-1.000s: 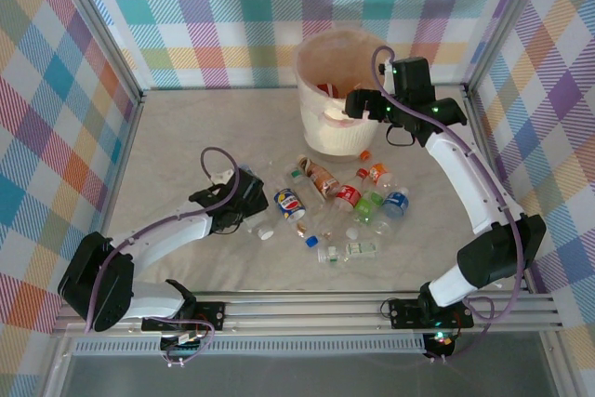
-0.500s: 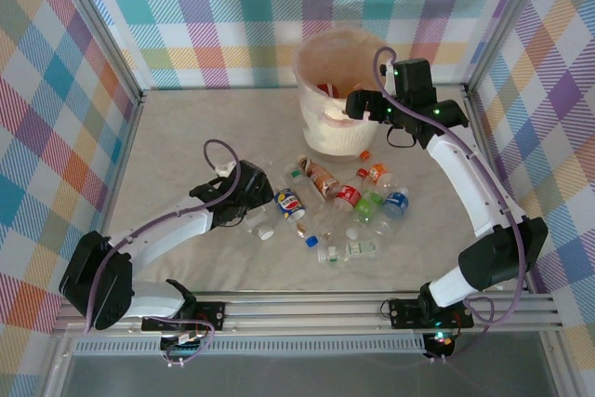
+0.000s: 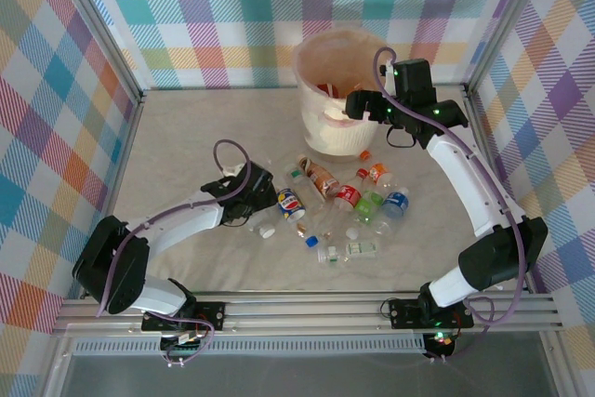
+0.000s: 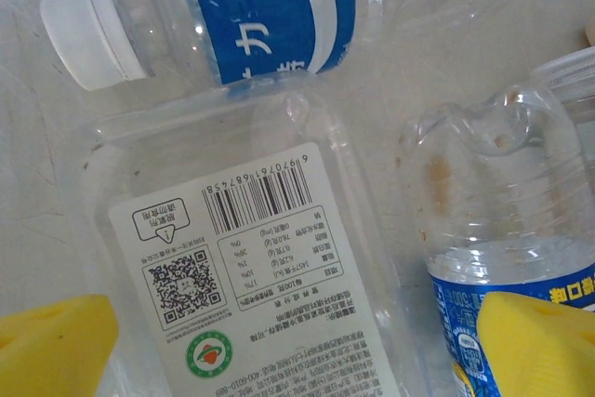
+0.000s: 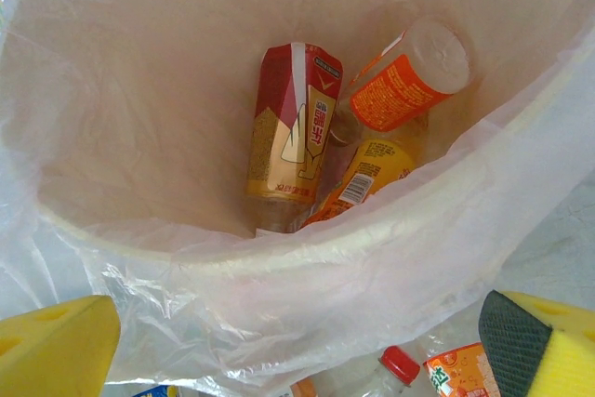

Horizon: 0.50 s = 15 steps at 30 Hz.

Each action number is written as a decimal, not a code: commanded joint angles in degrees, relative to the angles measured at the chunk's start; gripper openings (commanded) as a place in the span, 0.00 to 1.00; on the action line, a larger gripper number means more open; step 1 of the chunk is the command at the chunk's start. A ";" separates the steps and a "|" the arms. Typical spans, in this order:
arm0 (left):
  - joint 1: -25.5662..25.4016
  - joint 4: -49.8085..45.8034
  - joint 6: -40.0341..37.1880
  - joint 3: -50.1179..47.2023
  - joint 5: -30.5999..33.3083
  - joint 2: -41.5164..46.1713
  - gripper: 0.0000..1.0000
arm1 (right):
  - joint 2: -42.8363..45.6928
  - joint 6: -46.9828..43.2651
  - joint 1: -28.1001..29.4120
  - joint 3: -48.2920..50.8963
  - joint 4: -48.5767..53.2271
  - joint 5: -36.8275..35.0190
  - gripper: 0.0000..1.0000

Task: Put the plastic bottles in the bin

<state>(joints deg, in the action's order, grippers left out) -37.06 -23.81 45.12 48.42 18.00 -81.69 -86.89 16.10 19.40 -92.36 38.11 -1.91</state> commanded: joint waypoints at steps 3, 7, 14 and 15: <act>-0.56 -1.13 -0.77 0.88 -1.20 -3.92 1.00 | 0.41 0.46 -0.37 0.77 -2.06 0.86 1.00; -0.56 -2.08 -0.61 1.00 -1.18 -5.06 1.00 | 0.32 0.25 -0.37 0.75 -2.03 0.86 1.00; -0.55 -6.21 0.21 1.69 -0.49 -4.46 1.00 | 0.32 0.25 -0.34 1.11 -2.12 0.86 1.00; -0.56 -7.39 0.55 2.00 -0.20 -4.25 1.00 | 0.42 0.21 -0.33 1.13 -2.07 0.91 1.00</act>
<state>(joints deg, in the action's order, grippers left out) -37.10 -25.65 44.73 50.63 19.18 -84.53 -86.89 16.08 19.40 -91.81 37.63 -1.91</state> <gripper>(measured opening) 0.999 0.996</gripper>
